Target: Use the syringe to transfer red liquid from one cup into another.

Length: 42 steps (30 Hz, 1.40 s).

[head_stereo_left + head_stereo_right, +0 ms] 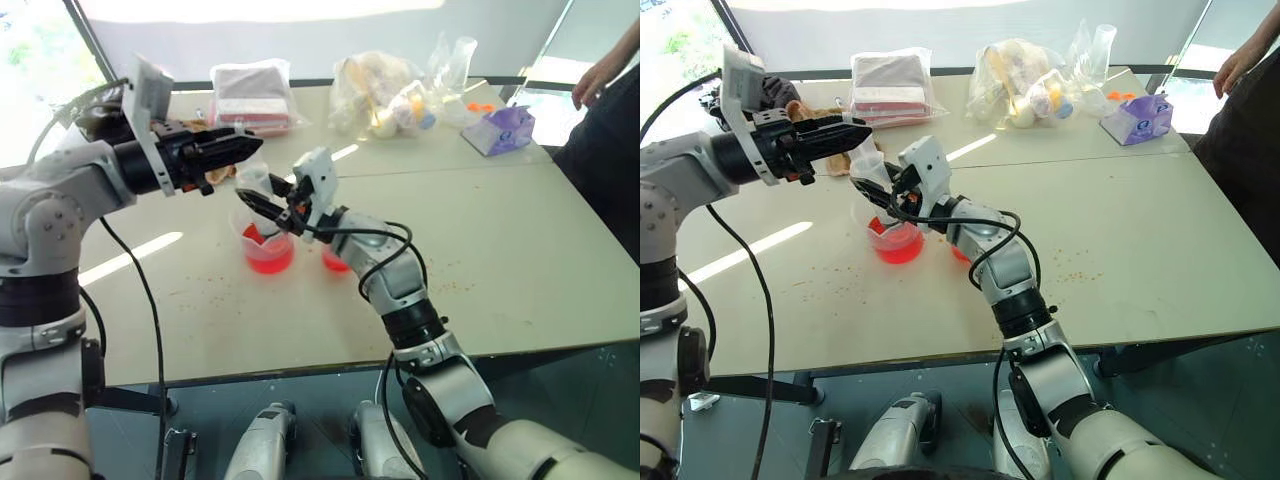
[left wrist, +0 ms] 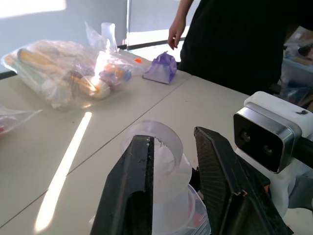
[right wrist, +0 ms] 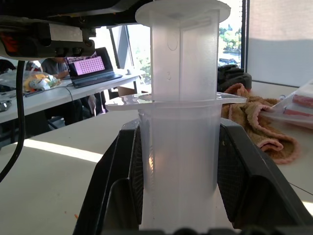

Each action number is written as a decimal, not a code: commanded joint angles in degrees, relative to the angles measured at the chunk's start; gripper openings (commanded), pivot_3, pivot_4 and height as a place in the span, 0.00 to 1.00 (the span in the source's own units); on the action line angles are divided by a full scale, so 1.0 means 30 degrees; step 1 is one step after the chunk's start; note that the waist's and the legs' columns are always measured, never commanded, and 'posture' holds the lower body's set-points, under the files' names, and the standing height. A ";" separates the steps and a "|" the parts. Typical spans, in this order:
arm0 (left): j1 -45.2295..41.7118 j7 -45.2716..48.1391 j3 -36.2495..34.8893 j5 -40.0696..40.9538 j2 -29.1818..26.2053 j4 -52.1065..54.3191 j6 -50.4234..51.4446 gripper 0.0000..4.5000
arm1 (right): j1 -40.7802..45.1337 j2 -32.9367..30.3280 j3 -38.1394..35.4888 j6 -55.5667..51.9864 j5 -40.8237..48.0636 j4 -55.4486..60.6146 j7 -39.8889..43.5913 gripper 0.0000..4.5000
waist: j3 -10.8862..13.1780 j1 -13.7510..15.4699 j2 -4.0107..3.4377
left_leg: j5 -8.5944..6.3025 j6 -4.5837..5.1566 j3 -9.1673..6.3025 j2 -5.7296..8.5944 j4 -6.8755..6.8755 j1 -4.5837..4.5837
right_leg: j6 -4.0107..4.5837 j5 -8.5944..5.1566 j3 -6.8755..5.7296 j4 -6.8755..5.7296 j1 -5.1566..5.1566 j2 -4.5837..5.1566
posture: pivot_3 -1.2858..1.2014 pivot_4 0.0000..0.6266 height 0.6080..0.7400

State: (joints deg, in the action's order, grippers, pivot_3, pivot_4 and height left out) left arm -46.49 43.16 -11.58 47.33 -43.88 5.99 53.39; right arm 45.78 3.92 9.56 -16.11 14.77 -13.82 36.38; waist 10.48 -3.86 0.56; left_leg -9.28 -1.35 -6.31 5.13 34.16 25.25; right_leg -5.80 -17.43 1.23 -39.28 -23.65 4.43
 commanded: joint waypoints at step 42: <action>-0.6554 0.3742 0.2280 -0.3130 0.4150 -0.6958 -0.4804 0.57 | -0.3195 -0.6137 -0.3948 -0.5017 0.2167 1.1804 -0.4262 0.32 | 0.0003 0.0375 0.0012 | 0.0004 0.0010 0.0014 0.0010 0.0013 0.0011 | 0.0000 0.0000 -0.0019 0.0013 0.0015 0.0015 | 0.52 0.24 0.97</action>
State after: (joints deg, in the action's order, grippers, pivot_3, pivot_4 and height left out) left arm -63.56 53.22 -4.09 38.53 -31.52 -14.18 40.67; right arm 35.61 -14.59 -2.50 -32.89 21.39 18.35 24.04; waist 10.49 -2.73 0.60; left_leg -9.27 -1.32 -6.26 5.15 34.19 25.28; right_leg -5.80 -17.43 1.17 -39.25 -23.62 4.47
